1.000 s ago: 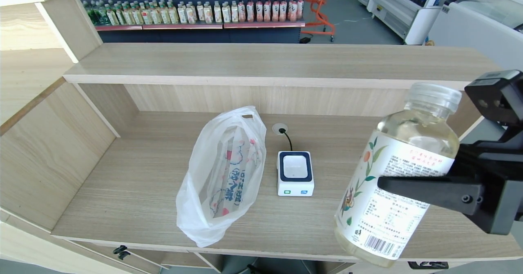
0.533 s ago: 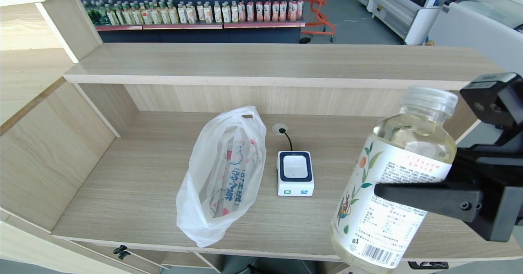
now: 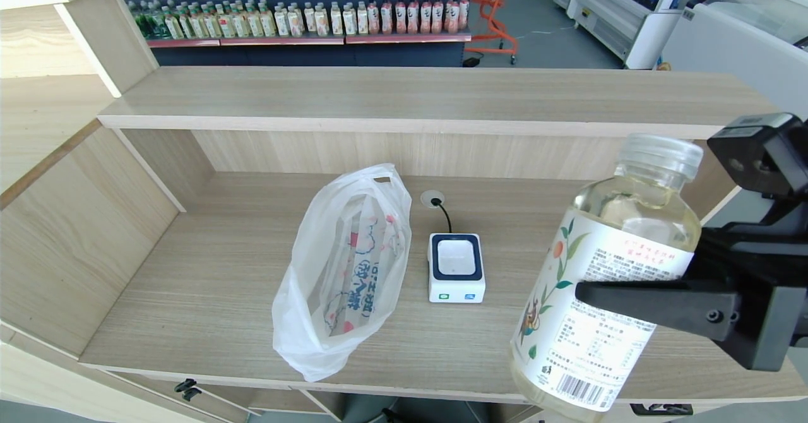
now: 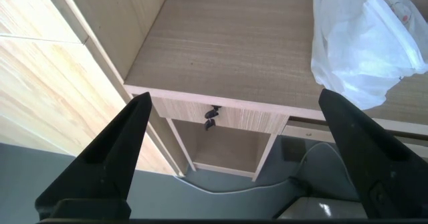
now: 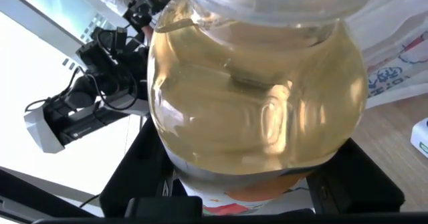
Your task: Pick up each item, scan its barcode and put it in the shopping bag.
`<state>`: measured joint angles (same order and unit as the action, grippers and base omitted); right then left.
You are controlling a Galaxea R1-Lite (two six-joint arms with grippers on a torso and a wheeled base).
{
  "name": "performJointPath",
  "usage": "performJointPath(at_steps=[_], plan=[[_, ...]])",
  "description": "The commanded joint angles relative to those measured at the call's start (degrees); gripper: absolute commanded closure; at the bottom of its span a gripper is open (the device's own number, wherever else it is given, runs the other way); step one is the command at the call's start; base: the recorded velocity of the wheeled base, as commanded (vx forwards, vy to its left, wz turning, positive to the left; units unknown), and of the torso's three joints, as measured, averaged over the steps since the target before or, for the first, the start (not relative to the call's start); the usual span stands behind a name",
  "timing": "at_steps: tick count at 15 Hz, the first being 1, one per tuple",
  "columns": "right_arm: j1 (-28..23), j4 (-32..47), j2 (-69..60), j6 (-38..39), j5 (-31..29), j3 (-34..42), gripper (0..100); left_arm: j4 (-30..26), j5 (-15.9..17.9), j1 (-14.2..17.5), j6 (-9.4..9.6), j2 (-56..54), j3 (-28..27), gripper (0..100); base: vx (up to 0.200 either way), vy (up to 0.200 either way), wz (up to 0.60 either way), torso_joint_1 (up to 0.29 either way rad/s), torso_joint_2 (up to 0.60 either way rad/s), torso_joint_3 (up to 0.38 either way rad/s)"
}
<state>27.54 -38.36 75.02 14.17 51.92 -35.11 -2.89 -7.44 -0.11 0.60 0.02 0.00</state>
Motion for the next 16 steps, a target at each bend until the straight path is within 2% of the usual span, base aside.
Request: performJointPath(at_steps=[1, 4, 6, 7, 8, 9, 10, 11, 16], plan=[[0.06, -0.04, 0.13, -0.19, 0.02, -0.05, 100, -0.01, -0.03, 0.02, 0.02, -0.02, 0.0, 0, 0.0, 0.0, 0.0, 0.0, 0.0, 0.0], [-0.38, -0.31, 0.3, -3.97, 0.02, 0.13, 100, -0.01, -0.03, 0.02, 0.02, -0.02, 0.0, 0, 0.0, 0.0, 0.0, 0.0, 0.0, 0.0], [-3.63, -0.31, 2.06, -14.6, -0.06, 1.01, 100, -0.01, -0.03, 0.02, 0.02, -0.02, 0.0, 0, 0.0, 0.0, 0.0, 0.0, 0.0, 0.0], [-7.94, -0.13, 4.08, -29.11, -0.06, 1.71, 100, -0.01, -0.03, 0.02, 0.02, -0.02, 0.0, 0, 0.0, 0.0, 0.0, 0.0, 0.0, 0.0], [-11.72, -0.13, 5.66, -40.01, -0.15, 1.89, 100, -0.01, -0.03, 0.02, -0.07, -0.02, 0.0, 0, 0.0, 0.0, 0.0, 0.0, 0.0, 0.0], [-14.27, -0.13, 6.72, -48.71, -0.24, 1.45, 100, -0.01, -0.03, 0.02, 0.02, -0.02, 0.0, 0, 0.0, 0.0, 0.0, 0.0, 0.0, 0.0], [-15.23, -0.13, 7.24, -53.1, -0.5, 1.1, 100, -0.01, -0.03, 0.02, 0.02, -0.02, 0.0, 0, 0.0, 0.0, 0.0, 0.0, 0.0, 0.0], [-15.76, -0.13, 7.6, -58.37, -4.46, 0.92, 100, -0.01, -0.03, 0.02, -0.07, -0.02, 0.0, 0, 0.0, 0.0, 0.0, 0.0, 0.0, 0.0], [-15.85, -0.48, 7.33, -72.17, -17.91, 0.3, 100, -0.01, -0.03, 0.02, 0.02, -0.02, 0.0, 0, 0.0, 0.0, 0.0, 0.0, 0.0, 0.0]])
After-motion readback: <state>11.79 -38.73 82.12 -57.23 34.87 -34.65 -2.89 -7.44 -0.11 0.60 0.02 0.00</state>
